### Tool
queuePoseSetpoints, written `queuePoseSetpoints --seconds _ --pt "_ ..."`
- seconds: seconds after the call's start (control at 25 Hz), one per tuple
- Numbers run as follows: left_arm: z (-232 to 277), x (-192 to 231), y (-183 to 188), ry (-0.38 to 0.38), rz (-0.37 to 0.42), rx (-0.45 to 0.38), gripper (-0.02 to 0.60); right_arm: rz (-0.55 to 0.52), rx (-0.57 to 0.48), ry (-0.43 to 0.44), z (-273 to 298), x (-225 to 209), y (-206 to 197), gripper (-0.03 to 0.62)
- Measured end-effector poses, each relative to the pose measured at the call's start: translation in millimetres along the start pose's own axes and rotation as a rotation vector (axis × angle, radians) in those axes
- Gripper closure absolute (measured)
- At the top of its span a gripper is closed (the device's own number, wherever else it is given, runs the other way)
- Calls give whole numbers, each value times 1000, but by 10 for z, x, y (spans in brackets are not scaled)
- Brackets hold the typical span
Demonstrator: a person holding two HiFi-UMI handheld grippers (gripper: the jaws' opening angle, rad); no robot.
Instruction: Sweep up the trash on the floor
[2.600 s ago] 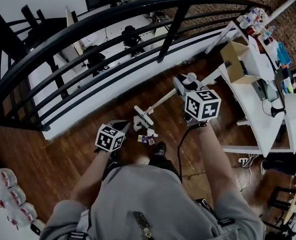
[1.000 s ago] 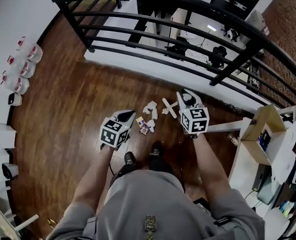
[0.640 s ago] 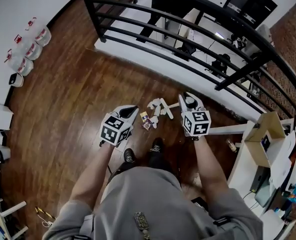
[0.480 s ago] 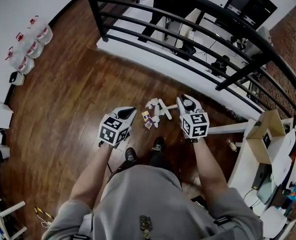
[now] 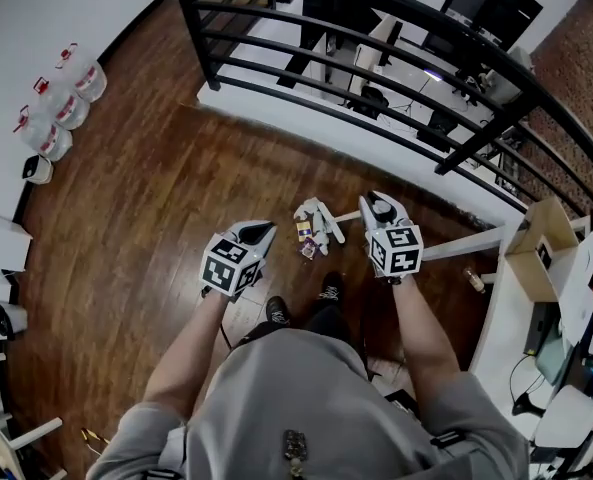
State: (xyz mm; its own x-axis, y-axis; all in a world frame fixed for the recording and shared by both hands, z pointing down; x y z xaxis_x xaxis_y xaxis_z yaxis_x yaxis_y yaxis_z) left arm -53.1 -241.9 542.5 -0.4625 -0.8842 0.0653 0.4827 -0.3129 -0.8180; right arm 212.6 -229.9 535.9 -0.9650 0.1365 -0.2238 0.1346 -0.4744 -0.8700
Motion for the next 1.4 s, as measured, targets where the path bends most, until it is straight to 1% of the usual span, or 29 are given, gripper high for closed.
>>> queuePoseSetpoints --seconds 0.16,0.32,0.44,0.52,0.6,0.68,0.84,0.96,1.08,1.2,1.28,1.4 --pt "-119 -52 -73 -33 47 0 577 25 -66 -91 -91 -125 96 530" --pt "-162 -131 -42 -86 102 -16 577 66 -198 -179 -470 -189 412 531" --pt "-39 -309 17 -140 130 -27 577 73 -258 -199 -837 -201 608 531" --pt "113 -544 45 -176 148 -34 577 82 -275 -204 -1125 -264 610 531" --pt "299 -852 102 -224 178 -39 577 105 -295 -227 -1509 -371 522 531" --pt "480 -1135 178 -288 217 -38 577 131 -308 -262 -1879 -438 400 531" --pt "780 -1537 314 -386 275 -20 577 180 -295 -309 -2315 -504 146 531" --pt "964 -1925 416 -450 318 -8 577 221 -285 -358 -2677 -624 -93 530" --pt "1085 -2351 452 -497 347 9 577 261 -289 -392 -3043 -747 -343 530" --pt "1188 -2787 409 -545 379 31 577 296 -305 -425 -3380 -851 -648 530" --pt "1232 -2995 378 -569 395 44 577 316 -311 -439 -3524 -886 -842 530" --pt "1264 -3194 336 -590 410 57 577 336 -303 -435 -3638 -932 -1088 530"
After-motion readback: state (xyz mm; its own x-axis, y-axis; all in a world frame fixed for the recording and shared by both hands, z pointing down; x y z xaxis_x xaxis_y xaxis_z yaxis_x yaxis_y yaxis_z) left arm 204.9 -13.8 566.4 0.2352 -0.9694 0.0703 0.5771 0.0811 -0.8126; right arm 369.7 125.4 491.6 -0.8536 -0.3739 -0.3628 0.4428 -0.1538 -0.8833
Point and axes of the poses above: the fingertips, and each gripper's own axes: z forward along the fingers, x to its left, y out of its top, the point moved 6 cm from there along -z, backward along the fingers, and after that the axes turned 12 degrees about z, right-handed, at the moved point
